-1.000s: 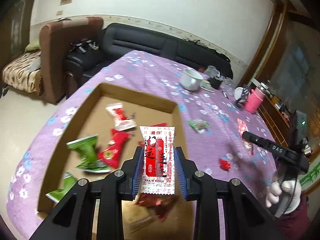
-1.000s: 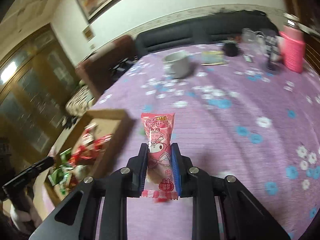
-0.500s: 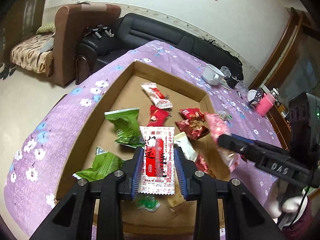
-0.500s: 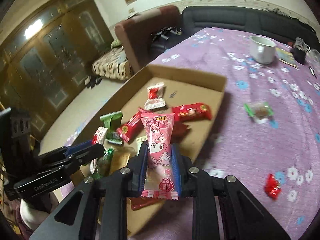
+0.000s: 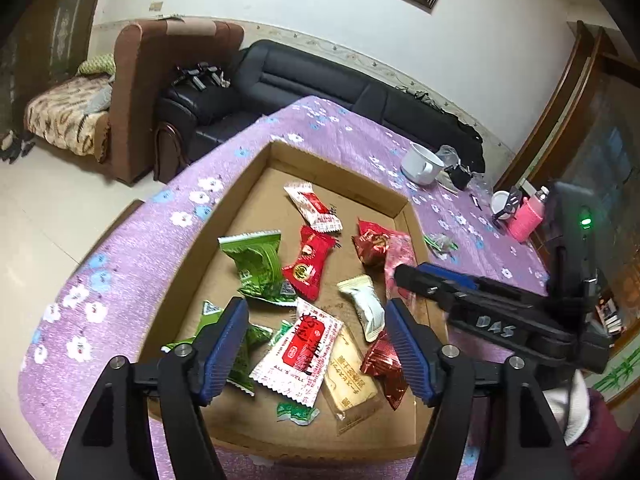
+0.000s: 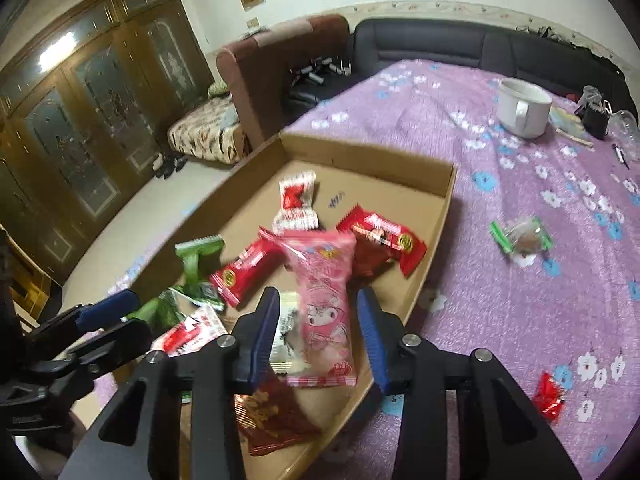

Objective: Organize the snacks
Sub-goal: 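Carry both snacks into the cardboard box and open both tools, then move both tools back over the table toward the small red candy, then grasp the small red candy with the right tool, then hold the red candy in the right tool while the left tool moves to the clear green-ended candy, then grasp the clear green-ended candy with the left tool, then carry both candies into the cardboard box and open both tools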

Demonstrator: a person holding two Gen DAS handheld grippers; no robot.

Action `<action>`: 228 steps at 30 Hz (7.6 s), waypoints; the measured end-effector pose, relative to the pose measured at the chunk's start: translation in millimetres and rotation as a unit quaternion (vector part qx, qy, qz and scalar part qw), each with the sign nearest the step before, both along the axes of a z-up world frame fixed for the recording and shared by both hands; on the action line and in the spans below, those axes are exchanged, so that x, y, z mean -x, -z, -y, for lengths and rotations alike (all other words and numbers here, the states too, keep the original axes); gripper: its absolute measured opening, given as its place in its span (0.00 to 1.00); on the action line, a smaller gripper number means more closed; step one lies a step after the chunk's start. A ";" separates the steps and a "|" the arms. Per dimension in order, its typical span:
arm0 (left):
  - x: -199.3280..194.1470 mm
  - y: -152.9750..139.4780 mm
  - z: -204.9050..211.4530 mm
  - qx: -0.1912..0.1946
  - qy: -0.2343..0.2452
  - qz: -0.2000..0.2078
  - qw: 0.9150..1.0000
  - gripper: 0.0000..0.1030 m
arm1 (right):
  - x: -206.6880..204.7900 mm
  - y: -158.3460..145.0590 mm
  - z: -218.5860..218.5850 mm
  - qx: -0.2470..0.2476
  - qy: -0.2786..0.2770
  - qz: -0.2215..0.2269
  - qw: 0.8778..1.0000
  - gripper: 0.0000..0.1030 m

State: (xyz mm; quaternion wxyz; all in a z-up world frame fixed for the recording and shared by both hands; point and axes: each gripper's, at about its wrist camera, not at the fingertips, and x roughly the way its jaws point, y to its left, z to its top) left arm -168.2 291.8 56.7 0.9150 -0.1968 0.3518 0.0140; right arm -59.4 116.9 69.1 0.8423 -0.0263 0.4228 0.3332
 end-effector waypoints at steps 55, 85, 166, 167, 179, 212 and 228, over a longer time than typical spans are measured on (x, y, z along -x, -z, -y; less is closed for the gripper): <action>2.3 -38.4 116.9 -0.157 0.028 0.006 0.987 0.88 | 44.1 -14.6 170.0 -0.092 0.127 0.013 0.988 0.66; -40.7 -10.8 133.8 -0.092 0.095 -0.034 0.991 0.88 | -13.8 41.9 137.4 0.072 0.042 -0.001 0.997 0.36; -185.5 16.8 229.3 -0.145 0.239 -0.068 0.958 0.29 | -39.7 32.6 214.3 -0.076 0.137 -0.046 0.987 0.19; -179.5 13.1 227.5 -0.142 0.238 -0.062 0.959 0.29 | -39.0 31.7 214.0 -0.080 0.134 -0.045 0.987 0.19; -155.3 5.2 218.4 -0.091 0.236 -0.064 0.965 0.63 | -45.8 26.5 255.2 -0.131 0.193 -0.056 0.971 0.19; -108.0 -20.7 166.1 -0.054 0.165 -0.005 0.985 0.32 | -37.7 26.7 232.9 -0.120 0.149 -0.039 0.981 0.19; -39.0 -0.5 25.8 0.028 0.041 0.006 0.999 0.33 | 1.9 -3.4 119.7 -0.097 0.034 -0.063 0.993 0.19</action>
